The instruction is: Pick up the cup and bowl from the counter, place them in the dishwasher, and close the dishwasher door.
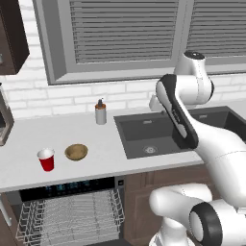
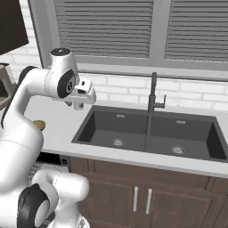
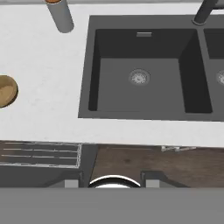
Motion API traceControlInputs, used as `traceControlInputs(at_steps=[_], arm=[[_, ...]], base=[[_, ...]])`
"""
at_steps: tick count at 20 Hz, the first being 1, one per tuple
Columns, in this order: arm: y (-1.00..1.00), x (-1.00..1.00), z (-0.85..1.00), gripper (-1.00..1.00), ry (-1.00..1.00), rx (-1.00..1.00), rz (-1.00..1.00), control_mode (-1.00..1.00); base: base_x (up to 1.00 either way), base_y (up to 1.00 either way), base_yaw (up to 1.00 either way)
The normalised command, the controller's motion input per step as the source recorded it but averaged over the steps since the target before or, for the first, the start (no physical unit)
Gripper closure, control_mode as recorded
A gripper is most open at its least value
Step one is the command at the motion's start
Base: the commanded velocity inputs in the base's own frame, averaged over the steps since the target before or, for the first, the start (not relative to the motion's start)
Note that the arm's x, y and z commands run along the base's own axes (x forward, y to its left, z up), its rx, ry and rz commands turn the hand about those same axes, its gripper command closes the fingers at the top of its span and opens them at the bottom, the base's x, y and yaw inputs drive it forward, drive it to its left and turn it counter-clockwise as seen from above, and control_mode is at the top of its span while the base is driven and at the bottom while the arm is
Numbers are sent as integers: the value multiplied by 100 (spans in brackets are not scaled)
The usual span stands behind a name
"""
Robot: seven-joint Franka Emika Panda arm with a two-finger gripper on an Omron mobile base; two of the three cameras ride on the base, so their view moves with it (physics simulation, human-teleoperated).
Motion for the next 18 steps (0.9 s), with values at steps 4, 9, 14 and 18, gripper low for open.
traceControlInputs(at_steps=[4, 9, 14, 18], arm=[[6, -27, -5, -100, 0, 0, 0, -100], [63, -37, -36, -100, 12, 0, 7, -100], [93, 13, -35, -100, 13, -6, 4, -100], [99, 54, -29, -100, 6, -8, 0, -100]], base=[[0, 0, 0], [0, 0, 0], [0, 0, 0], [0, 0, 0]])
